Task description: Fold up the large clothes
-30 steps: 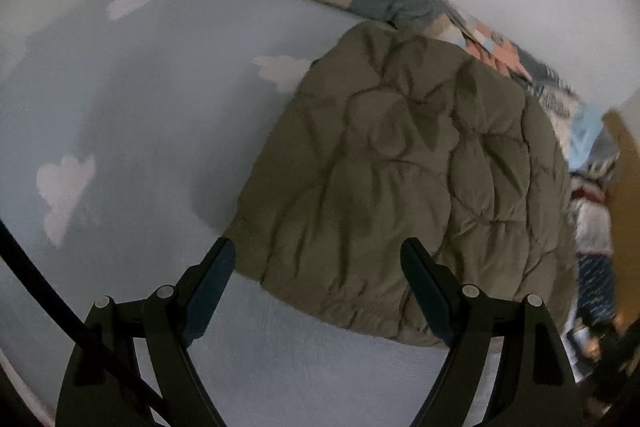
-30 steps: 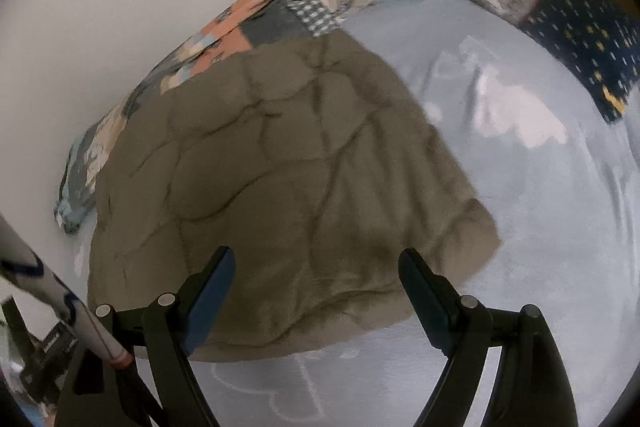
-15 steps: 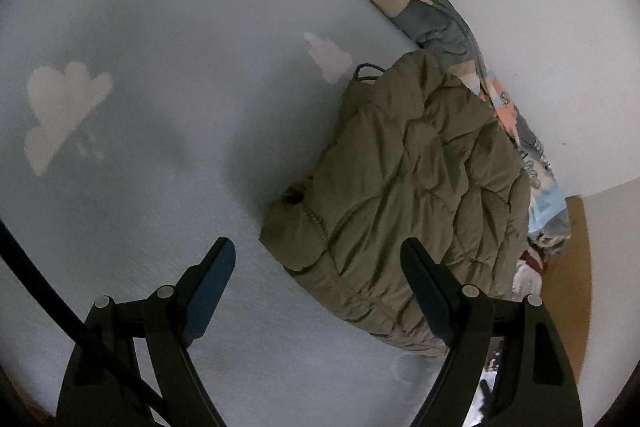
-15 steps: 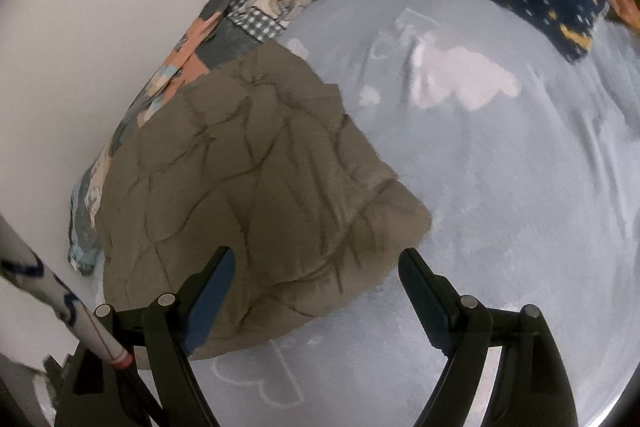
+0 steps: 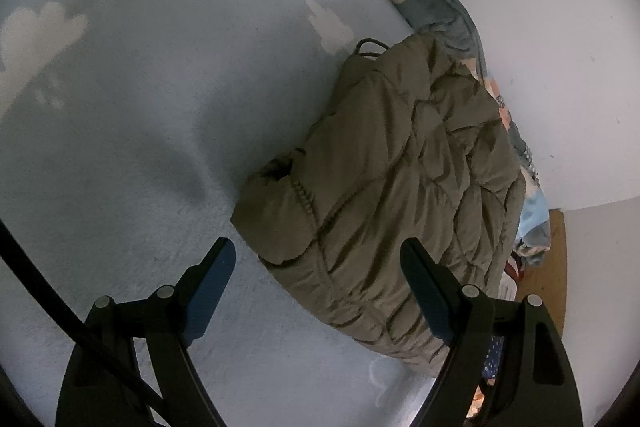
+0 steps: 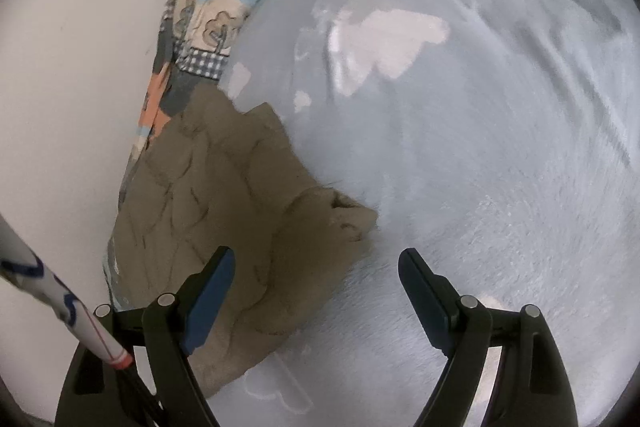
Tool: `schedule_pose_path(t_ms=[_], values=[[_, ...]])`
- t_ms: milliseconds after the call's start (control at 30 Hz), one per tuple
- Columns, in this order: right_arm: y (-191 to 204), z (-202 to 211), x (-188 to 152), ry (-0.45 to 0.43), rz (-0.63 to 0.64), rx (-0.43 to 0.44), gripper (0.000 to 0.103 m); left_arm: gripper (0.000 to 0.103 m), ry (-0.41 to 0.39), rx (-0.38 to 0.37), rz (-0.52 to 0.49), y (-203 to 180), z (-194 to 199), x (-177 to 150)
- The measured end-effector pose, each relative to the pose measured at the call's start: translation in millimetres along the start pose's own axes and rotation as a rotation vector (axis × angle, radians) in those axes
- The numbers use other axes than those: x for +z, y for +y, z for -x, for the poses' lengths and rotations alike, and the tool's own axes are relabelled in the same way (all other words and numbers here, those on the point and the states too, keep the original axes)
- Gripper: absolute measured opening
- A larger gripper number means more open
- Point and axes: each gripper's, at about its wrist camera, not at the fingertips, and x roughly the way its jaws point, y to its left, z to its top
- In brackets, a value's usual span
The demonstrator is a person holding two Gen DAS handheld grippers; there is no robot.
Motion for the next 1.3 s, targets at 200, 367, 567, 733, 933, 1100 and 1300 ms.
schedule_pose_path(t_ms=[200,367,567,733,933,1100,1300], values=[[-7,-18,-1,0.026,-0.073,0.072,0.088,0.084,-0.014,-0.010,0.020,5,-13,0],[-4,-38,-8,0.024,-0.085,0.069,0.088,0.084,-0.023,-0.040,0.041,9,-27,1],[-3,-62,-8,-0.010,-0.114,0.086,0.089,0.084,-0.033,-0.067,0.058,7,-40,6],[3,-74,-6,-0.039,-0.110,0.087,0.074,0.073,-0.064,0.002,-0.054,-15,-41,8],[54,-58,-12,-0.104,0.201,-0.064,0.041,0.054,-0.185,0.270,-0.469,-81,-30,-12],[103,-46,-35,-0.196,0.532,-0.231,0.036,0.051,-0.236,0.325,-0.588,-94,-24,-22],[129,-28,-51,-0.278,0.741,-0.289,0.034,0.048,-0.285,0.311,-0.646,-103,-3,-32]])
